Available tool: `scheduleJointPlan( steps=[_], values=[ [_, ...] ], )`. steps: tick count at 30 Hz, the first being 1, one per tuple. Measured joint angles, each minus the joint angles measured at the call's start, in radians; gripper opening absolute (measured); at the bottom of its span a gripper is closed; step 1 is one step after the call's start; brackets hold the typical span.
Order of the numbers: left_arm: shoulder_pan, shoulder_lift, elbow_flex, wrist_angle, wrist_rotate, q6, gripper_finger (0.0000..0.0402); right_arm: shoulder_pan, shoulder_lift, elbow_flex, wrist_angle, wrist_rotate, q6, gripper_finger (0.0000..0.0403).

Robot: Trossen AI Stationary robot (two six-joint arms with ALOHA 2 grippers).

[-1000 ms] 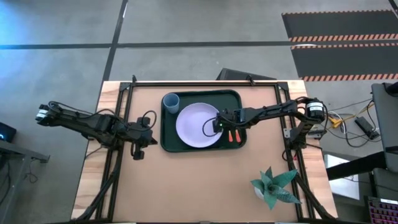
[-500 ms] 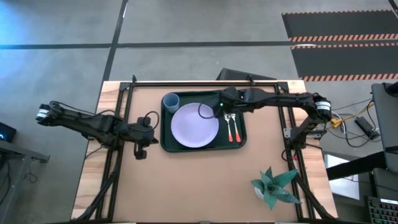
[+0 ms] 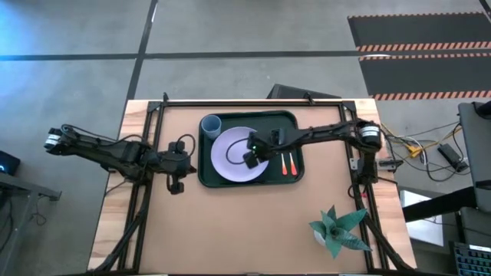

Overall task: Pick and place plate/cup/fork/spoon on tray
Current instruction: Adjust the white plate on the black serving tray, then move the black serving tray to the middle of the table

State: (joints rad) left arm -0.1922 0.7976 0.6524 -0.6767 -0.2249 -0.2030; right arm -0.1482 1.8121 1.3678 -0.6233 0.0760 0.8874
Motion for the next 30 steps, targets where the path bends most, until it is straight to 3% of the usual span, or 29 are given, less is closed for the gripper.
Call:
scheduleJointPlan(
  steps=[7,17,25,30],
  values=[
    [0.001,0.001,0.0,0.003,-0.001,-0.002,0.0,0.0,0.064,0.002,-0.024,-0.059,-0.016,0.0008],
    [0.001,0.001,-0.002,0.007,-0.001,-0.003,0.0,0.0,0.023,0.002,-0.142,-0.055,-0.015,0.0008],
    [0.002,0.0,-0.003,0.01,-0.005,-0.001,0.0,-0.018,-0.076,0.026,-0.126,0.087,-0.069,0.0008],
    [0.003,0.001,-0.004,0.011,-0.025,-0.001,0.0,-0.12,-0.141,0.089,-0.106,0.137,-0.177,0.0008]
  ],
)
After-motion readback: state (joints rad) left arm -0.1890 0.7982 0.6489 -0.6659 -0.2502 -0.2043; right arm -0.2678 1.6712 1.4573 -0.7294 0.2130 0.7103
